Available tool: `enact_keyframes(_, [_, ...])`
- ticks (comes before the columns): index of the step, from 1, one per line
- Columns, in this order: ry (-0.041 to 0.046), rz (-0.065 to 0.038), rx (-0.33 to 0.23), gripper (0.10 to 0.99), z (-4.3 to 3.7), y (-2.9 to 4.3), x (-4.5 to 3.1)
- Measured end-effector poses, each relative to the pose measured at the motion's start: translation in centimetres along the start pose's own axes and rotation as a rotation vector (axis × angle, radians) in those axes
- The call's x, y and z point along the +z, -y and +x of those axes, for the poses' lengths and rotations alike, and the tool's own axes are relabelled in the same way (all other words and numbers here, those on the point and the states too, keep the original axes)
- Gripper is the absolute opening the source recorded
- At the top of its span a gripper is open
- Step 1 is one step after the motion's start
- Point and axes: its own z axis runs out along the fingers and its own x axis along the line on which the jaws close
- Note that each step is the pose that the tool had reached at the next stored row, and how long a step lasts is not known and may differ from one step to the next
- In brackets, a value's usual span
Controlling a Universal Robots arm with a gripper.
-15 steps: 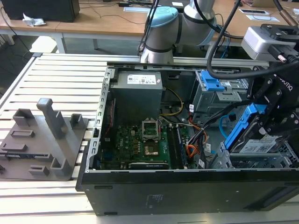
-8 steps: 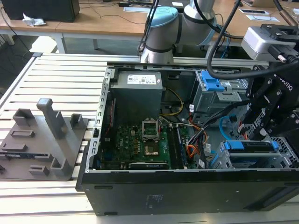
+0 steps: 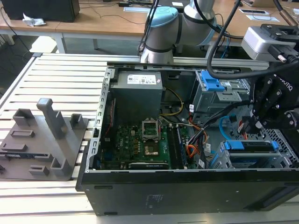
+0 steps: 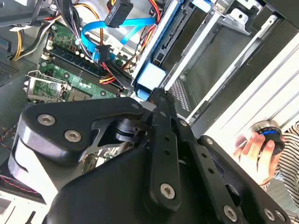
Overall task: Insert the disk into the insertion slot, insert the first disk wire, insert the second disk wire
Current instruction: 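Insert the disk into the insertion slot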
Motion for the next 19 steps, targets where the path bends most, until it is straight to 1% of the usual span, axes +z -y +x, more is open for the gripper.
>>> enact_keyframes(1, [0.0000, 0.000, 0.000, 0.106, 0.00, 0.00, 0.00])
enact_keyframes(8, [0.0000, 0.000, 0.000, 0.106, 0.00, 0.00, 0.01])
enact_keyframes(9, [0.0004, 0.000, 0.000, 0.106, 0.00, 0.12, 0.03])
enact_keyframes(12, [-0.0001, -0.004, 0.000, 0.106, -0.09, 1.33, -0.03])
enact_keyframes(15, [0.0000, -0.005, 0.000, 0.106, -0.10, 1.70, 0.11])
enact_keyframes(17, [-0.0002, -0.005, 0.000, 0.106, -0.11, 1.75, 0.23])
enact_keyframes(19, [0.0000, -0.006, 0.000, 0.106, -0.11, 1.99, 0.54])
